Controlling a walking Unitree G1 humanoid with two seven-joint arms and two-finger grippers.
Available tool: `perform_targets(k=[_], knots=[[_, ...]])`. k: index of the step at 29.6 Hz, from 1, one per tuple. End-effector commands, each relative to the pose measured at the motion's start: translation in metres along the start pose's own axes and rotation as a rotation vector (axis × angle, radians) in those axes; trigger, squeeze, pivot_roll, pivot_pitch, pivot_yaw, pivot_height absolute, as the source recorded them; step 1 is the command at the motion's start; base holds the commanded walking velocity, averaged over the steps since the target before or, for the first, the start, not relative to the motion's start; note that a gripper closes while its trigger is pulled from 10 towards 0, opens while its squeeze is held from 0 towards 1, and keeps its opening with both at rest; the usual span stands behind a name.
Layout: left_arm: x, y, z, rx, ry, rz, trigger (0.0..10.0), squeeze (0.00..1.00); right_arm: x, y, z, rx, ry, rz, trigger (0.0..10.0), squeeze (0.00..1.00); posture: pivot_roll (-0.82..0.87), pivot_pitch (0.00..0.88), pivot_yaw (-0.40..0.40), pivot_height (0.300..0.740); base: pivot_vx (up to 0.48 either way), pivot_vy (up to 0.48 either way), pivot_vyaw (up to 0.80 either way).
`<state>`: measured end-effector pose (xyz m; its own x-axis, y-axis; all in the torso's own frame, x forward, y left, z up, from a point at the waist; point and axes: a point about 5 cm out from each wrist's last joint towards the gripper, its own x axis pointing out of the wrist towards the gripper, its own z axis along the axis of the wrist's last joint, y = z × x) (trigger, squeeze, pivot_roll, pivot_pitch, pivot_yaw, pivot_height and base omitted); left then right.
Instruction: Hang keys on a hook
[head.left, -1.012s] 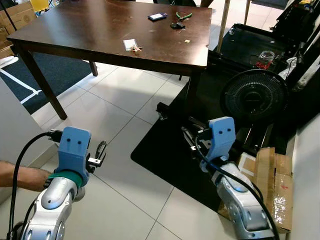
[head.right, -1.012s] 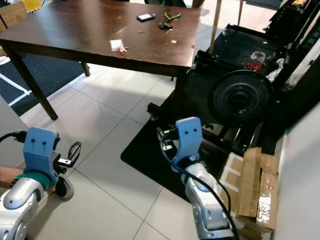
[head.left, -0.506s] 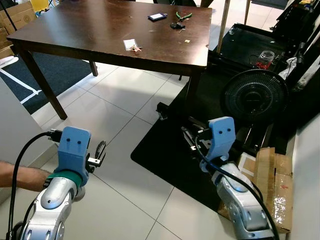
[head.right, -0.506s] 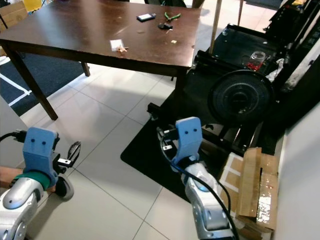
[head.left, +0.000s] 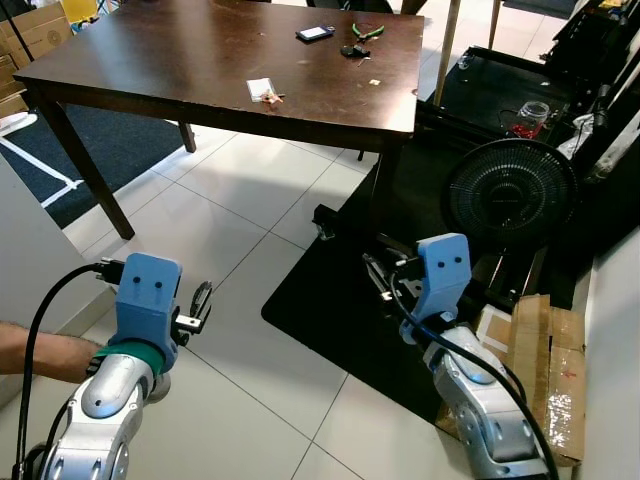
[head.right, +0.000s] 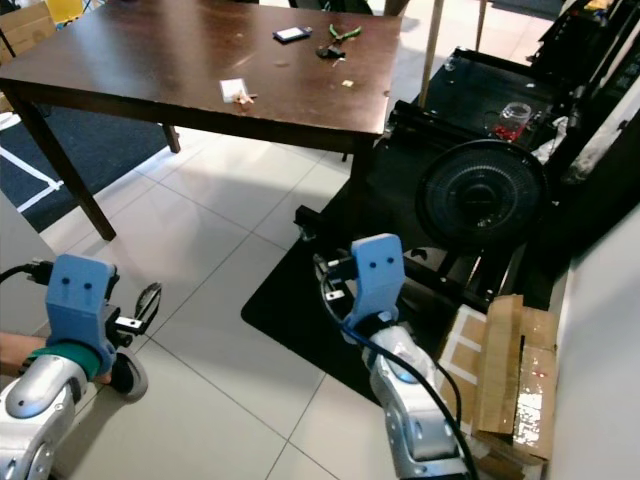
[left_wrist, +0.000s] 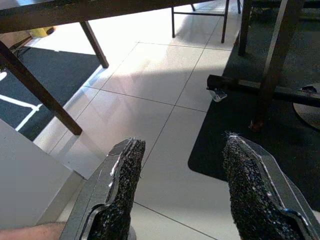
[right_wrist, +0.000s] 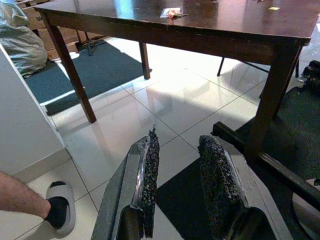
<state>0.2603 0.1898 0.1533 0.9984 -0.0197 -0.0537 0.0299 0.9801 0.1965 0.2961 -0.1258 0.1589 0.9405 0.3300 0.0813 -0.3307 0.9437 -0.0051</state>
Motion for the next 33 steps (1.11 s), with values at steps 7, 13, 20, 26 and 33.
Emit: perform_targets(k=[7, 13, 20, 26, 33], knots=[[0.0, 0.0017, -0.0053, 0.0, 0.031, 0.005, 10.0, 0.0, -0.0003, 0.0007, -0.0026, 0.003, 0.013, -0.002, 10.0, 0.0, -0.08, 0.088, 0.101, 0.74, 0.0, 0.0, 0.0], [0.0, 0.0011, -0.0057, -0.001, 0.032, 0.004, 10.0, 0.0, -0.0006, 0.0005, -0.0032, 0.003, 0.015, -0.001, 10.0, 0.0, -0.08, 0.086, 0.1, 0.74, 0.0, 0.0, 0.0], [-0.0001, 0.0009, -0.006, -0.001, 0.032, 0.004, 10.0, 0.0, -0.0007, 0.0006, -0.0036, 0.002, 0.016, -0.001, 10.0, 0.0, -0.08, 0.083, 0.1, 0.74, 0.0, 0.0, 0.0], [0.0, 0.0009, -0.0065, -0.001, 0.033, 0.005, 10.0, 0.0, -0.0007, 0.0008, -0.0042, 0.002, 0.018, 0.0, 10.0, 0.0, -0.08, 0.079, 0.099, 0.74, 0.0, 0.0, 0.0], [0.0, 0.0009, -0.0068, -0.001, 0.033, 0.004, 10.0, 0.0, -0.0007, 0.001, -0.0043, 0.002, 0.018, 0.0, 10.0, 0.0, -0.08, 0.079, 0.099, 0.74, 0.0, 0.0, 0.0]])
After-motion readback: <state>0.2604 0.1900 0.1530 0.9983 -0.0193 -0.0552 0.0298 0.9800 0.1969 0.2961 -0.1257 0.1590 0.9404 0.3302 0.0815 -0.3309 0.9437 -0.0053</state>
